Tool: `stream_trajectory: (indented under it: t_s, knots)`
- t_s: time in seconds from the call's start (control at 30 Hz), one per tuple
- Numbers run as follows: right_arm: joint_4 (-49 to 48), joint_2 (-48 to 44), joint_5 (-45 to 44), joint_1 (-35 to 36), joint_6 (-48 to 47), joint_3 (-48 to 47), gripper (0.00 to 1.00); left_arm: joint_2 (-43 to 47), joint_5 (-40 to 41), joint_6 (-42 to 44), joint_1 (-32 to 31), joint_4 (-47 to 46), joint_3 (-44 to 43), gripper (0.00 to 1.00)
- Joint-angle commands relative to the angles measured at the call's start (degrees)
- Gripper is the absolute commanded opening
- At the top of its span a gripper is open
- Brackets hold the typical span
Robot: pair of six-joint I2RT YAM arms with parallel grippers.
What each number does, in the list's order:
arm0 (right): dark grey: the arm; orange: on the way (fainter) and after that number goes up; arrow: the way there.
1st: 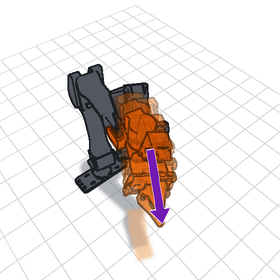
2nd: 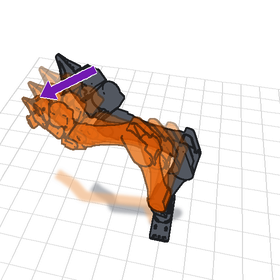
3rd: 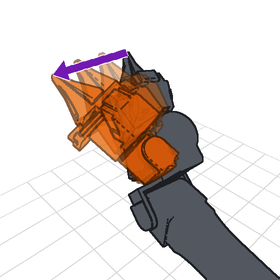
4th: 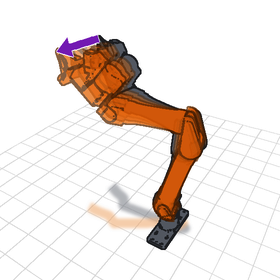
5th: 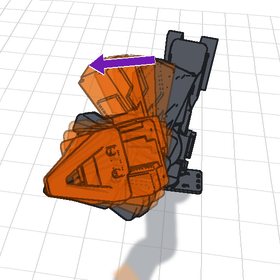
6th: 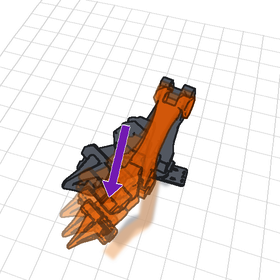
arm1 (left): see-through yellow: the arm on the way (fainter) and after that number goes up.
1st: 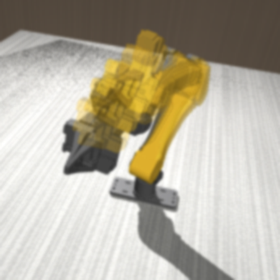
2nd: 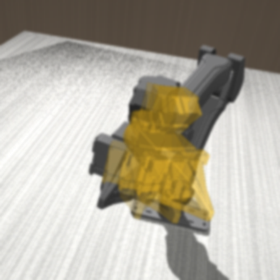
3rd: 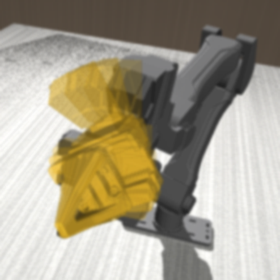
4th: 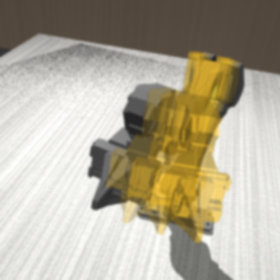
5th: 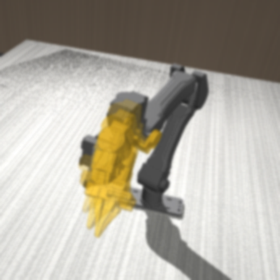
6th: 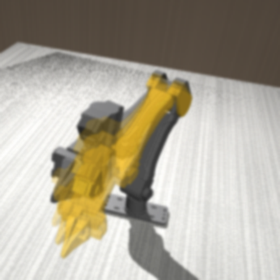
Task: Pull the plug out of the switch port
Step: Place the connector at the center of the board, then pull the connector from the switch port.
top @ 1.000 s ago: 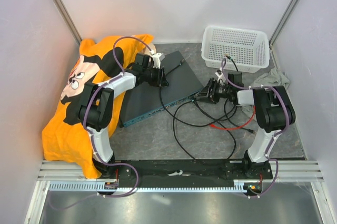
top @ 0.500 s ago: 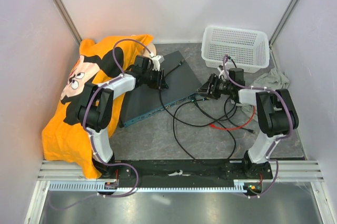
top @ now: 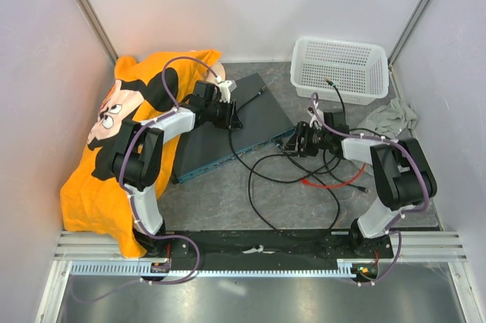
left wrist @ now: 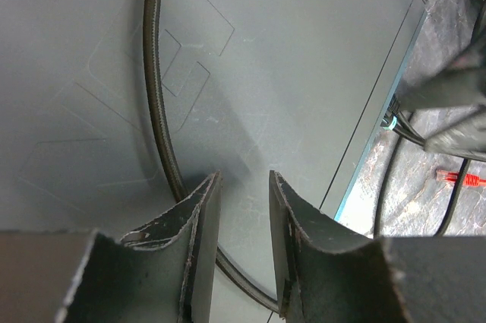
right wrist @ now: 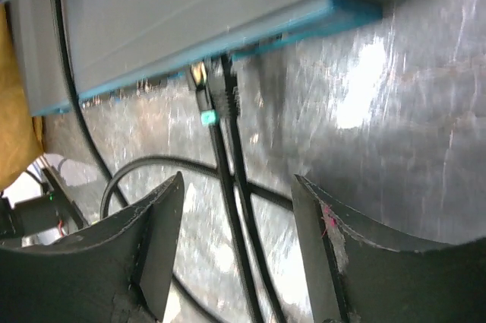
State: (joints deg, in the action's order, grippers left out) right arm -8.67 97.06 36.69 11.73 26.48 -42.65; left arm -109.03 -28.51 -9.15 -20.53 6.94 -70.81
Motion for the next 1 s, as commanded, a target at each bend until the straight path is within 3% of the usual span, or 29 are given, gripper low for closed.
stream_trajectory:
  t_s: [0.0,0.1,0.27,0.57,0.97]
  knots:
    - [4.5,-1.9,0.2,-0.6,-1.5,-0.8,0.65,2.0,0.2,-0.2,0.5,-1.5,1.1,0.39]
    - [-7.6,0.5,3.5,-1.5,6.7,0.5,0.65,1.5,0.1,-0.4,0.5,-1.6,1.2,0.39]
    - [-16.2,7.5,5.9,-1.5,13.1,-1.4,0.62,1.1,0.1,-0.3,0.5,-1.6,0.9,0.39]
    - [-22.4,12.7,5.9,-1.5,20.8,-2.2,0.60,1.2,0.4,0.4,0.5,-1.0,1.3,0.39]
    - [-19.2,10.9,1.4,-1.4,21.8,-1.0,0.51,-1.4,-0.1,-0.5,0.6,-1.4,-0.5,0.39]
